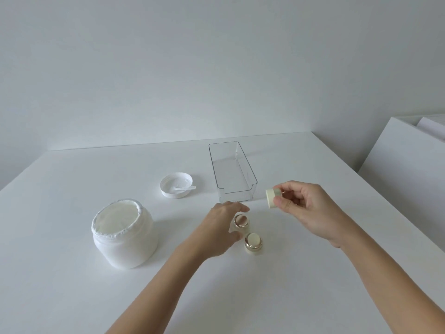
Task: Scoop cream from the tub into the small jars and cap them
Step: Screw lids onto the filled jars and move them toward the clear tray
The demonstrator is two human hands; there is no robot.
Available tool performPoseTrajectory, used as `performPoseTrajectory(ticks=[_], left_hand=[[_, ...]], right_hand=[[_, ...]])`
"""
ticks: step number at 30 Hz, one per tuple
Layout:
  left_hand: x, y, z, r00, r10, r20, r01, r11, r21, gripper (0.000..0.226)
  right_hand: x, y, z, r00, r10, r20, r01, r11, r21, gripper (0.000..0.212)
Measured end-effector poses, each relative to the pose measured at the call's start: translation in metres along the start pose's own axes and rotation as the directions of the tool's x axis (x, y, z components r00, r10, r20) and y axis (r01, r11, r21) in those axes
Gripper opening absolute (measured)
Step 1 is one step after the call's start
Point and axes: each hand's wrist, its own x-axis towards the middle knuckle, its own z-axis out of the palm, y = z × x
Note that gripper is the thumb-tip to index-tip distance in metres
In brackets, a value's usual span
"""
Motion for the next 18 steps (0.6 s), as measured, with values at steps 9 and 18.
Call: performPoseTrajectory(ticks=[9,18], left_hand=[[0.012,0.003,0.009,0.999,0.015,-0.033,-0.015,1.0,0.008,0.038],[0.03,0.025,-0.05,0.942,0.107,-0.318,-0.116,0.993,-0.01,0.027]], right_hand=[[0.017,0.007,-0.008,1.0,0.01,-0.018,-0.011,0.999,-0.039,0.018],[0.027,0.01,-0.016,0.998,0.008,-0.059,-0.008,1.0,0.001,0.014]])
